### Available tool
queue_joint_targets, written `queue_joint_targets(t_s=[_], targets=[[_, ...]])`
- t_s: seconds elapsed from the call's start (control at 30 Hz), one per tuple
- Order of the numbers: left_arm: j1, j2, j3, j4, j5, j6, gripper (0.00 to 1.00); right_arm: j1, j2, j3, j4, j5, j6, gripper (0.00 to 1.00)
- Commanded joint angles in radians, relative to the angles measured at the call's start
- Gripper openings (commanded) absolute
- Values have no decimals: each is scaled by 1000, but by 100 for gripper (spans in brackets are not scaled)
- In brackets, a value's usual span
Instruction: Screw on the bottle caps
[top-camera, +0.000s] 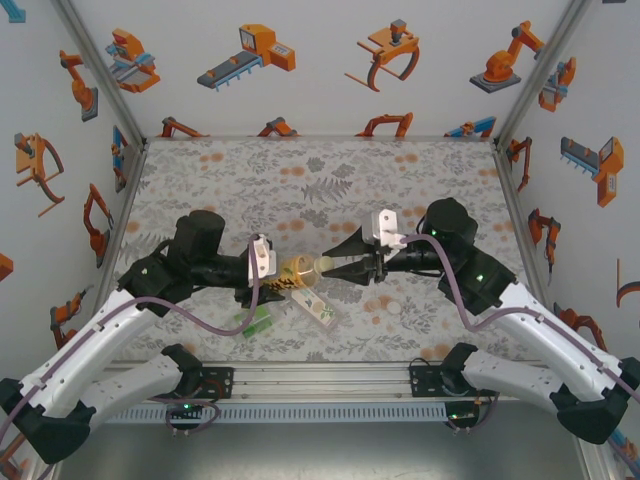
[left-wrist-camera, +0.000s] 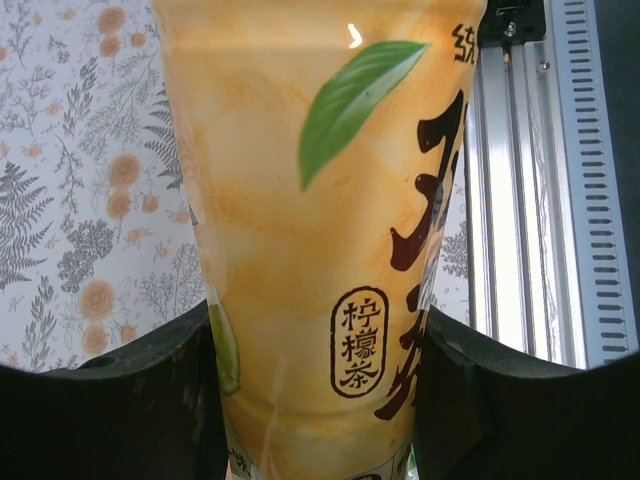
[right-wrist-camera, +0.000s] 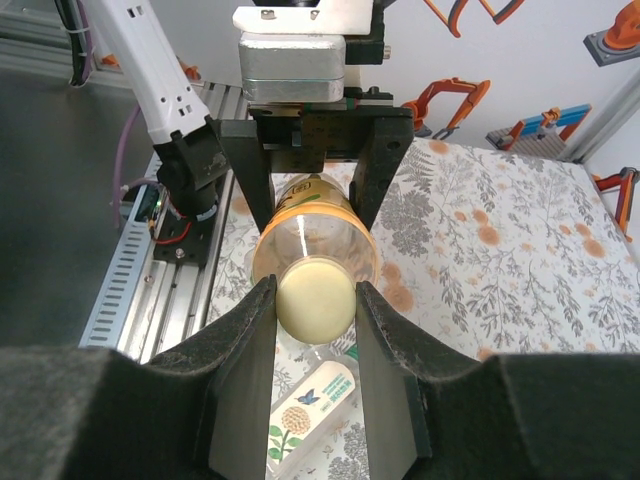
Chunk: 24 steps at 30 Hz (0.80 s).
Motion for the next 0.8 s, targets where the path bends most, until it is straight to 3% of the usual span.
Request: queue_joint_targets(t_s=[0.0,0.77], targets=[[-5,-19,-10,73,31,-29,0,14,-17,34,6,-5,-19,0],[-6,-18,-31,106,34,-24,0,14,-47,10,-14,47,-29,4]])
